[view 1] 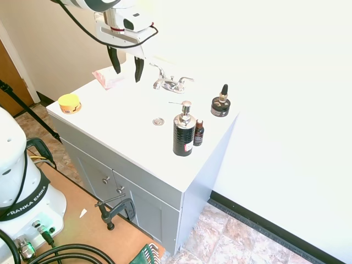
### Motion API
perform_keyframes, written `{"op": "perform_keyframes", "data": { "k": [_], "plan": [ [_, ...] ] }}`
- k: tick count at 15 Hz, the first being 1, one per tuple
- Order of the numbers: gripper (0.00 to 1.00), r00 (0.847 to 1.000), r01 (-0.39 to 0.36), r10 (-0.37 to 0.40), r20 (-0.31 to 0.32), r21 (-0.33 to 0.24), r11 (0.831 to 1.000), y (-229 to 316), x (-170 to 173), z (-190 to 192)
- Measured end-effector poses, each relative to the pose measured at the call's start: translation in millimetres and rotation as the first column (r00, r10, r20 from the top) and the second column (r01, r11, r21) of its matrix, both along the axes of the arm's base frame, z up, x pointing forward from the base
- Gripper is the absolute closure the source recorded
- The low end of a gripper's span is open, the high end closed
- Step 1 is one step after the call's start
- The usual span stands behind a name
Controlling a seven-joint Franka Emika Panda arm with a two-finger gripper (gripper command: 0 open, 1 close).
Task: Turn on the hot water
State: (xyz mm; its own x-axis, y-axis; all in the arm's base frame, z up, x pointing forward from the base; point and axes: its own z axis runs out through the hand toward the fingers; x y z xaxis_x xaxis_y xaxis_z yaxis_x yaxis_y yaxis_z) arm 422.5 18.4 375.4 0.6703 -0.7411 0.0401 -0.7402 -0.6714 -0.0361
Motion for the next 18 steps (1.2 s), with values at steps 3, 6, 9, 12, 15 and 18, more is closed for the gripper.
{"op": "perform_keyframes", "data": {
  "k": [3, 6, 9, 12, 15, 18],
  "plan": [
    [0.0, 1.0, 0.009, -0.008, 0.013, -0.003, 1.0, 1.4, 4.1, 2.1],
    [0.0, 0.992, 0.086, -0.079, 0.1, -0.068, 0.994, 18.1, 31.8, 10.6],
    [0.0, 0.969, 0.154, -0.124, 0.212, -0.128, 0.98, 40.2, 67.6, 6.3],
    [0.0, 0.936, 0.178, -0.116, 0.333, -0.163, 0.97, 51.0, 99.0, 0.1],
    [0.0, 0.904, 0.2, -0.112, 0.412, -0.176, 0.964, 57.9, 124.2, -4.5],
    [0.0, 0.899, 0.2, -0.103, 0.426, -0.19, 0.961, 64.5, 139.6, -14.5]
  ]
}}
